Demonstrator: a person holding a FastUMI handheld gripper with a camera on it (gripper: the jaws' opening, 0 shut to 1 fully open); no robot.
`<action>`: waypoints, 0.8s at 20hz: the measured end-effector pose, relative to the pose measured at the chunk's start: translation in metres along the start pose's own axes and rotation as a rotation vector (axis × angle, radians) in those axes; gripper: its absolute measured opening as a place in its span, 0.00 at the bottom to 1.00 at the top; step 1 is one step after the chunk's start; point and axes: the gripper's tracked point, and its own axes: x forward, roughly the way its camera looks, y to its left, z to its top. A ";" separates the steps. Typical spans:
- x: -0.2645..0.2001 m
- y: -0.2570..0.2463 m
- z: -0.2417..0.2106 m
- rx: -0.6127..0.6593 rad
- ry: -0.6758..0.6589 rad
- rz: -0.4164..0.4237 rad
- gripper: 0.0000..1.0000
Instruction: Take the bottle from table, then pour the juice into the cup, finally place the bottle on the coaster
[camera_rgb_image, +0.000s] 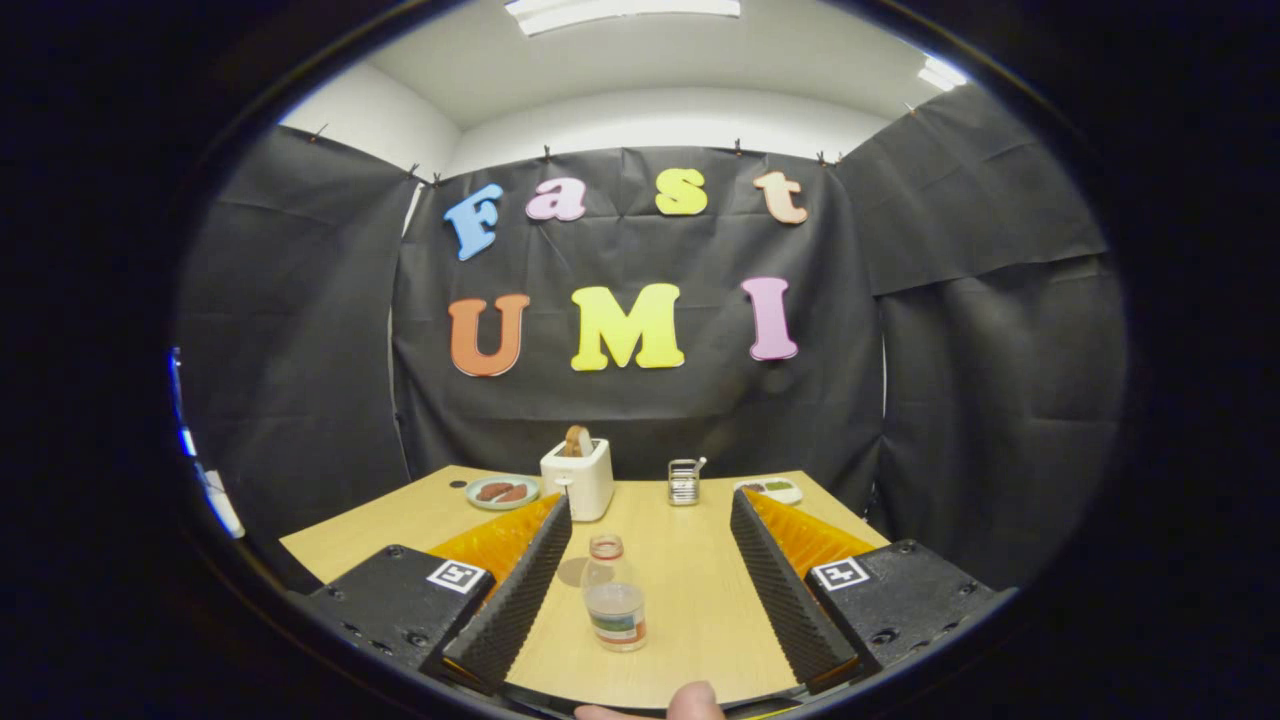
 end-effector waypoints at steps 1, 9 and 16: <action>0.000 0.000 0.001 -0.001 -0.002 -0.001 1.00; -0.010 0.003 -0.004 0.008 -0.026 0.015 1.00; -0.015 0.000 -0.021 0.037 -0.003 0.001 1.00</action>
